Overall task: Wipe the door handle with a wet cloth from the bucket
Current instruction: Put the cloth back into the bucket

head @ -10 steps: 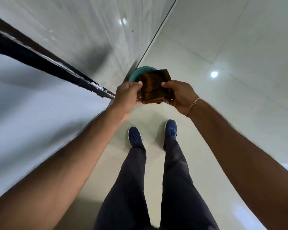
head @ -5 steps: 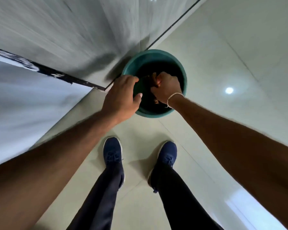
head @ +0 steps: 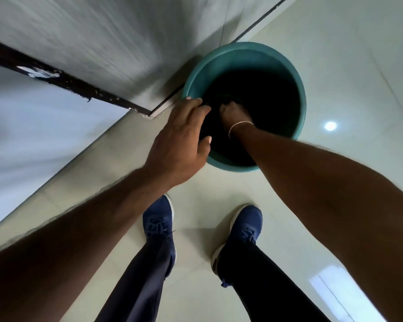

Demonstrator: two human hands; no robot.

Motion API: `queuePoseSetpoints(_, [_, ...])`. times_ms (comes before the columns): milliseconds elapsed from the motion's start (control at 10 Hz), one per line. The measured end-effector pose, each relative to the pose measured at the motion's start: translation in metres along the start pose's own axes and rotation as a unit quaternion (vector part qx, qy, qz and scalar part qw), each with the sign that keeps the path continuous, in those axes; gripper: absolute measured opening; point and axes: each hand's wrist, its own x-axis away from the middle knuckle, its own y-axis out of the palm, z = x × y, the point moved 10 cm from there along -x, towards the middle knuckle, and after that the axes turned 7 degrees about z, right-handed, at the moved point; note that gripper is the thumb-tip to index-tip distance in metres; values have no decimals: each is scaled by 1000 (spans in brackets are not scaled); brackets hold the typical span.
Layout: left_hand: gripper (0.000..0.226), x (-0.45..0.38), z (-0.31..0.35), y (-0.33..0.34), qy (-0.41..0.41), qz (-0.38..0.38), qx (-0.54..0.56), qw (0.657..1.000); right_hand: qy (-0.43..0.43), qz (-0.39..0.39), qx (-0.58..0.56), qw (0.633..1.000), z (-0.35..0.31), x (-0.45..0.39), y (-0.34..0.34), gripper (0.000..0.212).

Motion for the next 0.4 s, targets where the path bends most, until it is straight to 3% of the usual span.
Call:
queuePoseSetpoints(100, [59, 4, 7, -14, 4, -2, -6, 1000, 49, -14, -39, 998, 2, 18, -9, 43])
queuePoseSetpoints(300, [63, 18, 61, -56, 18, -30, -3, 999, 98, 100, -165, 976, -6, 112, -115, 36])
queuePoseSetpoints(400, [66, 25, 99, -95, 23, -18, 8, 1000, 99, 151, -230, 956, -9, 174, -189, 47])
